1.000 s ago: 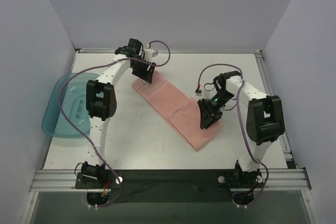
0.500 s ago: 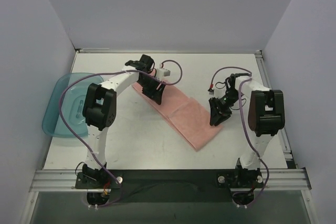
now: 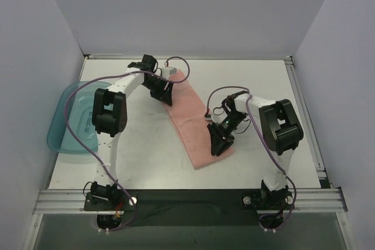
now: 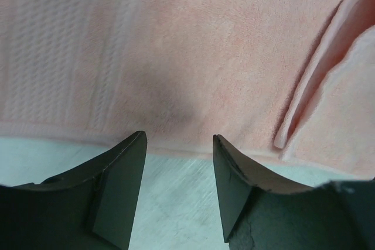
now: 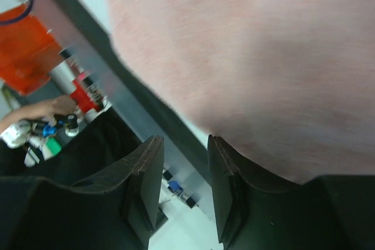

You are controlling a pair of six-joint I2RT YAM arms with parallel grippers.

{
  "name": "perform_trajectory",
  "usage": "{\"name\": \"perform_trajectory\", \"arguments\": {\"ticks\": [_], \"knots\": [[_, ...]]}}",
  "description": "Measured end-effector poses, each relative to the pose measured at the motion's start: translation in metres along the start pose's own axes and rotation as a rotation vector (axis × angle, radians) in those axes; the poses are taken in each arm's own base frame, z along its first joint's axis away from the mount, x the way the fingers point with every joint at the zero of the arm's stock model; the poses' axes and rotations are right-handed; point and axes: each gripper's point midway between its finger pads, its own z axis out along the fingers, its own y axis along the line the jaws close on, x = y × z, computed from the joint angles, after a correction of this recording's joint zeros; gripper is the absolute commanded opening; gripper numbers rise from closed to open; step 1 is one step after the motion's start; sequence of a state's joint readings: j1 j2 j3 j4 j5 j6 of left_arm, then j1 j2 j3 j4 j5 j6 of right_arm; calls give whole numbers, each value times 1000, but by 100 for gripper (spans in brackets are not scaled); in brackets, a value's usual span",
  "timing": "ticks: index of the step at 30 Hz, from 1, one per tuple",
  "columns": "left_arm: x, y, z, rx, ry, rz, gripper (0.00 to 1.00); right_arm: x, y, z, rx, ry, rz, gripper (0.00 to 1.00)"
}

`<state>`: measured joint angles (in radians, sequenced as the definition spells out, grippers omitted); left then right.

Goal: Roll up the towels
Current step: Fold the towel

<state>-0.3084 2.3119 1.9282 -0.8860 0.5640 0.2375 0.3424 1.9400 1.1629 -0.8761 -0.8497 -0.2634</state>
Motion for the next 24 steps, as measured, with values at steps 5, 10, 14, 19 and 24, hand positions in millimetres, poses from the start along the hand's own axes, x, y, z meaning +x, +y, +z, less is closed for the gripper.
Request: {"name": "perform_trajectory", "arguments": {"ticks": [5,10,14,19,24], "knots": [[-10,2,-24,81,-78,21,67,2,43,-5,-194,-4,-11,41],[-18,-49,-31,172,-98,119,67,-33,50,-60,-292,-209,-8,41],[-21,-89,-18,217,-82,192,64,-52,33,-94,-272,-330,14,34],[-15,-115,-4,261,-53,210,52,-52,1,-80,-156,-323,103,22],[-9,-126,3,312,-46,171,42,-42,-20,-58,-86,-281,177,15]]}}
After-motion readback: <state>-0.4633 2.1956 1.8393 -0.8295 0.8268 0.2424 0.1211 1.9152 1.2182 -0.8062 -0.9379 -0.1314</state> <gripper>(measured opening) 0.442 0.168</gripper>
